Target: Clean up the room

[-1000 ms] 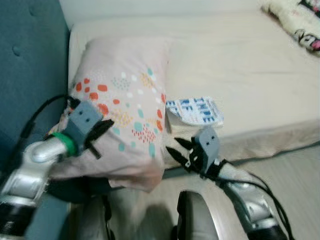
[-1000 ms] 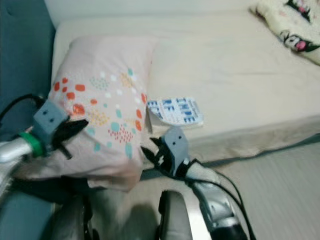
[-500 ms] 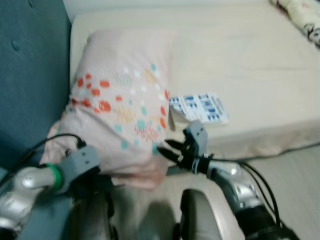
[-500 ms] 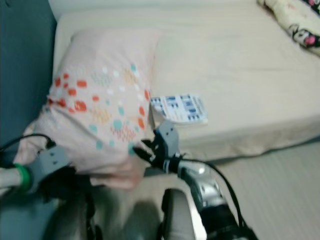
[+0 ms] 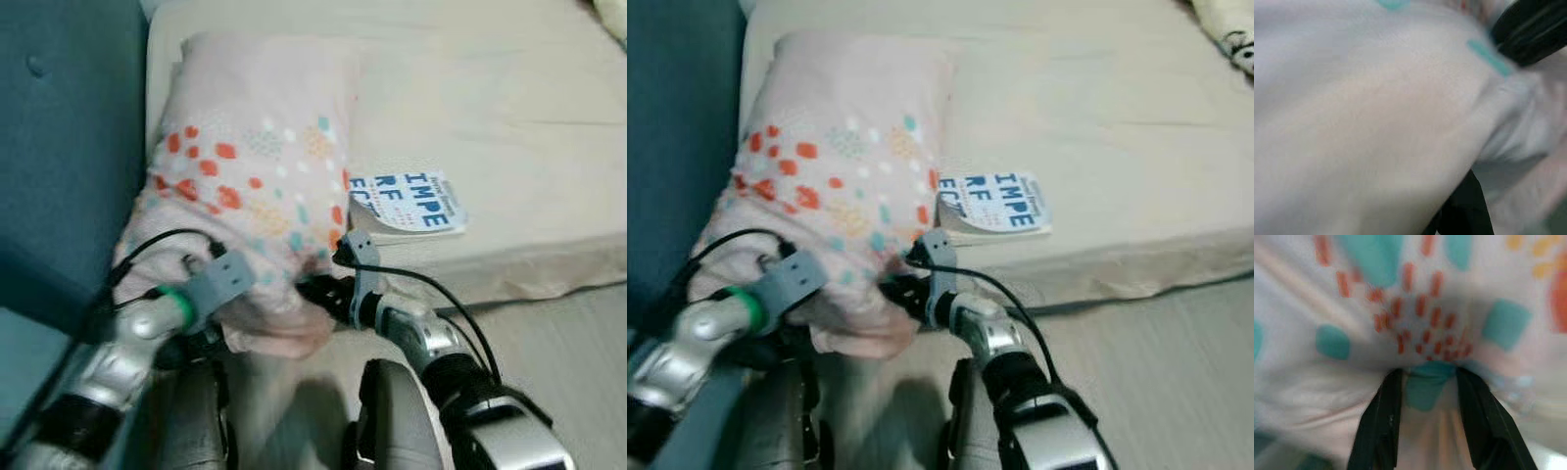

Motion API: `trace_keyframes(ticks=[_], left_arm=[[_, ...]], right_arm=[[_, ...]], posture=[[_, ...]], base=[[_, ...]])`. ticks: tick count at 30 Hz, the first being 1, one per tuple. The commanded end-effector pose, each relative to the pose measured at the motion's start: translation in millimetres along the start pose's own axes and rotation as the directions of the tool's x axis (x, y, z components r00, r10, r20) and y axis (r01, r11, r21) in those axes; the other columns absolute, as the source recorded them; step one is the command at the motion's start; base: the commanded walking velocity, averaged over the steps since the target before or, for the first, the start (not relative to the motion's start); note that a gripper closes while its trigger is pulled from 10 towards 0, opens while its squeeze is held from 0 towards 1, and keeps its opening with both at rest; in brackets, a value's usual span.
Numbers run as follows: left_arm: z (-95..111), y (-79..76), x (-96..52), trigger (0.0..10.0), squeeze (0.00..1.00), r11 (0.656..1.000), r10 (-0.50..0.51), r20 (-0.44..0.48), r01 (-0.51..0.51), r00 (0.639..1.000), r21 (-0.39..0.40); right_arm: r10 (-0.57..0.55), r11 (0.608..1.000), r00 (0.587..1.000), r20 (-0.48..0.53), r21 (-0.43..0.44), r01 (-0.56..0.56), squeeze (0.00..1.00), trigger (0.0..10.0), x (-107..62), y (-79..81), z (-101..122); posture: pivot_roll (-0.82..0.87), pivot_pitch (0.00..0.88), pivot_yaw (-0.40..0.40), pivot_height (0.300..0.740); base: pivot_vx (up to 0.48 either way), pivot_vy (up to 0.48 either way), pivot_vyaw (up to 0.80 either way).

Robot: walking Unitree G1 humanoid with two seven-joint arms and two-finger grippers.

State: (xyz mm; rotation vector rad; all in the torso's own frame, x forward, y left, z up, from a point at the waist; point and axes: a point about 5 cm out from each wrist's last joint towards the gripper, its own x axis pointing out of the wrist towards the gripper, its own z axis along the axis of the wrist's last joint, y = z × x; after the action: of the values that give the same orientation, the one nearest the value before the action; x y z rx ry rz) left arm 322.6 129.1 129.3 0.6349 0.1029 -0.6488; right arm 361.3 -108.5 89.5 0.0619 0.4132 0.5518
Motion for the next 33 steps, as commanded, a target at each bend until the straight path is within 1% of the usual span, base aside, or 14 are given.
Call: trace_keyframes(ticks=[1,2,3,5,10,13,15,20,23,25,27,28,30,33], left_arm=[[10,-5.0,5.2,10.0,0.00,1.000,-0.003,0.053,0.003,0.999,0.006],[31,-13.0,18.1,10.0,0.00,1.000,-0.010,0.124,0.011,0.992,-0.008],[31,-13.0,18.1,10.0,0.00,1.000,-0.010,0.124,0.011,0.992,-0.008],[51,-18.5,29.8,10.0,0.00,0.999,-0.010,0.175,0.015,0.984,-0.030],[69,-24.4,41.8,10.0,0.00,1.000,-0.018,0.211,0.022,0.977,-0.016],[91,-24.6,59.8,10.0,0.00,0.999,0.022,0.219,-0.027,0.976,0.019],[94,-23.5,62.6,10.0,0.00,0.999,0.035,0.219,-0.040,0.975,0.020],[113,-13.9,74.2,10.0,0.00,0.980,0.193,0.209,-0.178,0.959,-0.089],[121,-15.2,78.0,10.0,0.00,0.980,0.199,0.222,-0.188,0.955,-0.067],[128,-13.9,82.8,10.0,0.00,0.975,0.223,0.223,-0.214,0.949,-0.062],[142,-5.7,90.2,10.0,0.00,0.954,0.297,0.225,-0.295,0.928,-0.043],[142,-5.7,90.2,10.0,0.00,0.954,0.297,0.225,-0.295,0.928,-0.043],[159,8.0,92.8,10.0,0.00,0.914,0.402,0.239,-0.402,0.884,-0.052],[170,17.4,92.9,10.0,0.00,0.885,0.465,0.240,-0.458,0.852,-0.088]], right_arm=[[-0.143,0.990,0.990,-0.021,0.020,0.143,0.00,10.0,-8.5,-21.5,-8],[-0.275,0.961,0.957,0.094,0.022,0.274,0.00,10.0,-19.4,-47.8,23],[-0.275,0.961,0.957,0.094,0.022,0.274,0.00,10.0,-19.4,-47.8,23],[-0.344,0.938,0.920,0.188,0.017,0.347,0.00,10.0,-31.1,-66.1,51],[-0.410,0.905,0.876,0.256,-0.006,0.425,0.00,10.0,-44.2,-82.0,75],[-0.493,0.848,0.806,0.328,-0.026,0.529,0.00,10.0,-61.8,-99.4,102],[-0.506,0.839,0.793,0.339,-0.021,0.544,0.00,10.0,-63.9,-101.3,106],[-0.556,0.796,0.725,0.407,0.010,0.605,0.00,10.0,-72.5,-107.1,116],[-0.550,0.804,0.722,0.421,0.033,0.593,0.00,10.0,-72.2,-106.0,118],[-0.514,0.834,0.736,0.441,0.054,0.549,0.00,10.0,-68.0,-100.2,120],[-0.409,0.899,0.769,0.491,0.072,0.432,0.00,10.0,-55.8,-82.4,123],[-0.409,0.899,0.769,0.491,0.072,0.432,0.00,10.0,-55.8,-82.4,123],[-0.320,0.939,0.786,0.529,0.067,0.337,0.00,10.0,-43.7,-63.2,119],[-0.288,0.951,0.785,0.549,0.070,0.300,0.00,10.0,-38.0,-53.2,115]], posture=[[0.10,0.246,0.016,0.576],[0.10,0.239,0.017,0.576],[0.10,0.239,0.017,0.576],[0.09,0.230,0.019,0.576],[0.08,0.220,0.020,0.576],[0.07,0.202,0.027,0.576],[0.07,0.201,0.027,0.576],[0.07,0.186,0.038,0.576],[0.06,0.182,0.038,0.576],[0.06,0.177,0.040,0.576],[0.03,0.171,0.044,0.576],[0.03,0.171,0.044,0.576],[0.02,0.169,0.049,0.576],[0.01,0.166,0.052,0.576]], base=[[0.000,0.000,0.00],[0.000,0.000,0.00],[0.000,0.000,0.00],[0.000,0.000,0.00],[0.000,0.000,0.00],[0.000,0.000,0.00],[0.000,0.000,0.00],[0.000,0.000,0.00],[0.000,0.000,0.00],[0.000,0.000,0.00],[0.000,0.000,0.00],[0.000,0.000,0.00],[0.000,0.000,0.00],[0.000,0.000,0.00]])
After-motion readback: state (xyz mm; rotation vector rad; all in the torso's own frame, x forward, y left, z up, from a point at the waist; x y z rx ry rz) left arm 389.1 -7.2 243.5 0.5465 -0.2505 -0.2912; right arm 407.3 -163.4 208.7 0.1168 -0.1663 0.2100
